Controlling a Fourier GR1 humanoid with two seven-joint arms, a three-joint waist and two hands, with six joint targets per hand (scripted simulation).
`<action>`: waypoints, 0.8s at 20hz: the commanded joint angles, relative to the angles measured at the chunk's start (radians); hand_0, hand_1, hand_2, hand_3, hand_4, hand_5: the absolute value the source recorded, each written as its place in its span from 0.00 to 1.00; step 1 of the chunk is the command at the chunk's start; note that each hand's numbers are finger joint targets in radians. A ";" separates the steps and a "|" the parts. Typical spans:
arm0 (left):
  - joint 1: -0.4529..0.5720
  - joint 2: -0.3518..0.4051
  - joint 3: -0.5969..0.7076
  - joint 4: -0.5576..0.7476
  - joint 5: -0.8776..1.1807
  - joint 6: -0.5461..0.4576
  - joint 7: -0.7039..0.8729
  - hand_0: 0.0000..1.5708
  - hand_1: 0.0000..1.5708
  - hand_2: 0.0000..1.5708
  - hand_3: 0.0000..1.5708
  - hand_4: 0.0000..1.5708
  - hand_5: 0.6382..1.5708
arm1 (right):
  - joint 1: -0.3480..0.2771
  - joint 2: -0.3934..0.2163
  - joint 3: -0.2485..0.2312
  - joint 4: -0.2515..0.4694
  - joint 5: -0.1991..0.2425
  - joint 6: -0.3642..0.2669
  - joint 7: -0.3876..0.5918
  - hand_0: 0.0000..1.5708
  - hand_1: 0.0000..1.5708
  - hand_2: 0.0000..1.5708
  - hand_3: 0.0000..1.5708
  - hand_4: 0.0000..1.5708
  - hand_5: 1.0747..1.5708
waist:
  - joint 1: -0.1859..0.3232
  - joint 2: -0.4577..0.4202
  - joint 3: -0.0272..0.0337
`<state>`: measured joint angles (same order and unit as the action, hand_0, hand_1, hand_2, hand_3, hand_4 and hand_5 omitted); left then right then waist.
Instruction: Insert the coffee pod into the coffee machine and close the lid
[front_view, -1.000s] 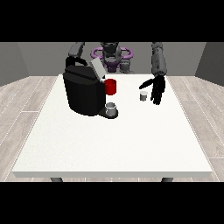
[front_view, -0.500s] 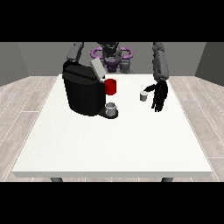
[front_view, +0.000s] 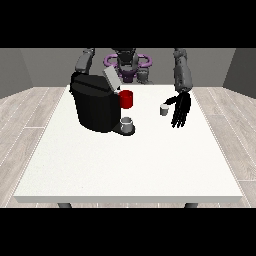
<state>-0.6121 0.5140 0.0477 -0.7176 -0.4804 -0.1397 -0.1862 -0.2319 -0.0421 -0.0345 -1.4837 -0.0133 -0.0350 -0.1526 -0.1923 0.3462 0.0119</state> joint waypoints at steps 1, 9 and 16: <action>-0.004 -0.059 -0.033 0.031 -0.035 0.017 -0.015 0.25 0.25 0.45 0.38 0.00 1.00 | -0.046 -0.020 -0.054 0.055 -0.016 -0.014 0.000 0.00 0.00 0.00 0.00 0.25 1.00 | 0.024 0.003 -0.0120; -0.043 -0.087 -0.070 0.035 -0.117 0.081 0.005 0.75 0.75 0.76 0.69 0.00 1.00 | -0.061 -0.016 -0.035 0.096 -0.010 -0.008 0.002 0.00 0.00 0.00 0.00 0.26 1.00 | -0.002 -0.019 -0.0118; -0.034 -0.137 -0.103 0.024 -0.152 0.075 0.003 0.80 0.80 0.79 0.69 0.07 1.00 | -0.031 0.003 -0.038 0.175 -0.007 -0.011 -0.061 0.00 0.00 0.00 0.00 0.21 1.00 | 0.013 -0.054 -0.0117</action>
<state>-0.6402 0.4475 -0.0201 -0.7062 -0.6178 -0.0476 -0.1783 -0.2586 -0.0309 -0.0615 -1.3488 -0.0142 -0.0592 -0.1835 -0.1772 0.2899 0.0108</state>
